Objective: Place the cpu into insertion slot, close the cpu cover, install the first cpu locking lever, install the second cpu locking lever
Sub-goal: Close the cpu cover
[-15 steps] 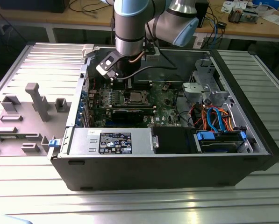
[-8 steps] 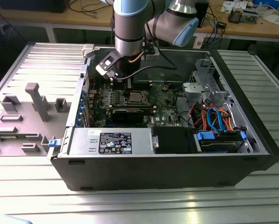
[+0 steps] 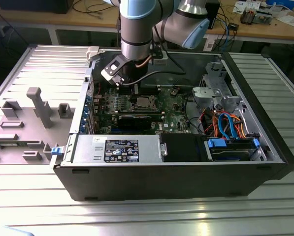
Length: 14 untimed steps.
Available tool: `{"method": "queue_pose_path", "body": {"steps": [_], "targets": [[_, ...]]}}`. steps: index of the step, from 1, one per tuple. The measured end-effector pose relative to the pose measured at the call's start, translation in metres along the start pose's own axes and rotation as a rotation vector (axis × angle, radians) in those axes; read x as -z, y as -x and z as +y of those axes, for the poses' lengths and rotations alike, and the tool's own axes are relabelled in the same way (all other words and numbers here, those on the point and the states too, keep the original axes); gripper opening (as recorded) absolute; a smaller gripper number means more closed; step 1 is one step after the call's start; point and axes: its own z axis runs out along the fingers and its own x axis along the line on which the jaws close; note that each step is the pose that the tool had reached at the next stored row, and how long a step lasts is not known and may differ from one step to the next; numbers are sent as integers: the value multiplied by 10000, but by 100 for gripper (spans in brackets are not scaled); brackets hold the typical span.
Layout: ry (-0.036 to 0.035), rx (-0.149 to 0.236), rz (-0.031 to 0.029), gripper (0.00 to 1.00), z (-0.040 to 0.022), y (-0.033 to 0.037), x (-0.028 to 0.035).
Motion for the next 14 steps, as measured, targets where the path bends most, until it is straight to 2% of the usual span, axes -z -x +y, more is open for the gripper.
{"method": "queue_pose_path", "body": {"steps": [5,11,14], "targets": [[1,0,3,11,0,0,-10],[0,0,4,11,0,-1,50],[1,2,4,11,6,0,52]]}}
